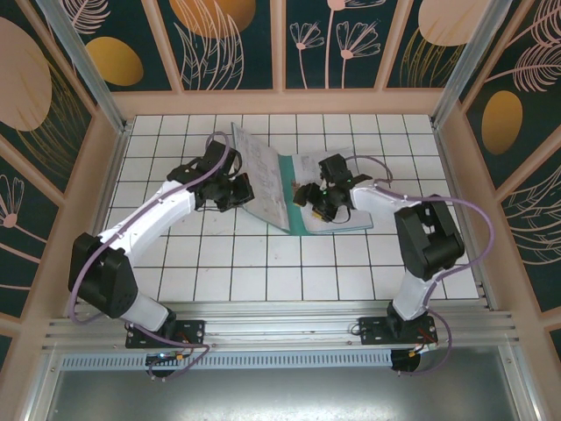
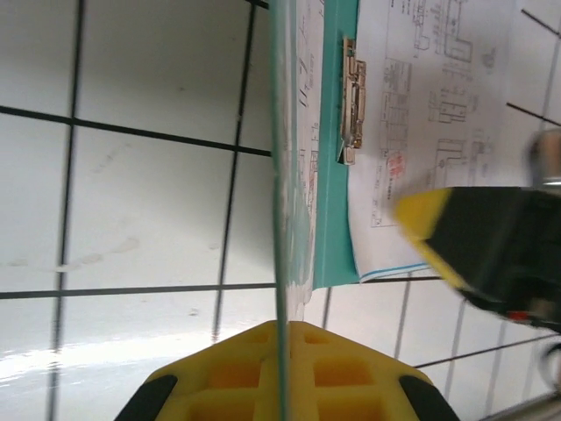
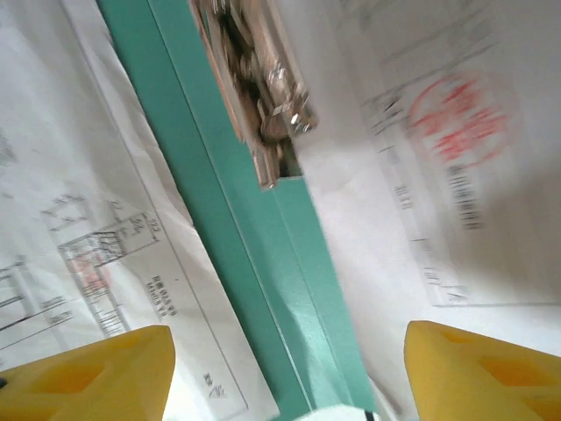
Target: Put the files into the folder
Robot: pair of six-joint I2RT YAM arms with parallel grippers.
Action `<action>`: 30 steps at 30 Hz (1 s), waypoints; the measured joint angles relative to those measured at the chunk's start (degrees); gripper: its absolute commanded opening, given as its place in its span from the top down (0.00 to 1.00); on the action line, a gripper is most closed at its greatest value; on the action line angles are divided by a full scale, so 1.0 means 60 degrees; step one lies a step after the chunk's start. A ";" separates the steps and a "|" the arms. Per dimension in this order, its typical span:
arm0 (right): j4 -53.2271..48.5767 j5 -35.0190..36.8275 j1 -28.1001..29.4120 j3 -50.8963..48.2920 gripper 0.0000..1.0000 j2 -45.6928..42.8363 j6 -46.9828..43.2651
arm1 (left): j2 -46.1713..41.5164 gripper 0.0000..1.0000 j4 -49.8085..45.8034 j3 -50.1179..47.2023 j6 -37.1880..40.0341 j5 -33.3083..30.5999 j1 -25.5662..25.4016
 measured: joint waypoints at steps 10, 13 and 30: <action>0.0477 0.0495 -0.2922 -0.1905 0.33 -0.1836 0.0095 | 0.0470 0.91 -0.2116 0.1738 0.1555 -0.1388 0.0000; 0.0484 0.0466 -0.3472 -0.2382 0.33 -0.1792 0.0084 | 0.0656 0.70 -0.2189 0.2040 0.1778 -0.1359 0.0007; 0.0619 0.0379 -0.4022 -0.2954 0.36 -0.1581 0.0244 | 0.2696 0.37 0.1869 0.3530 -0.0080 0.1668 -0.1191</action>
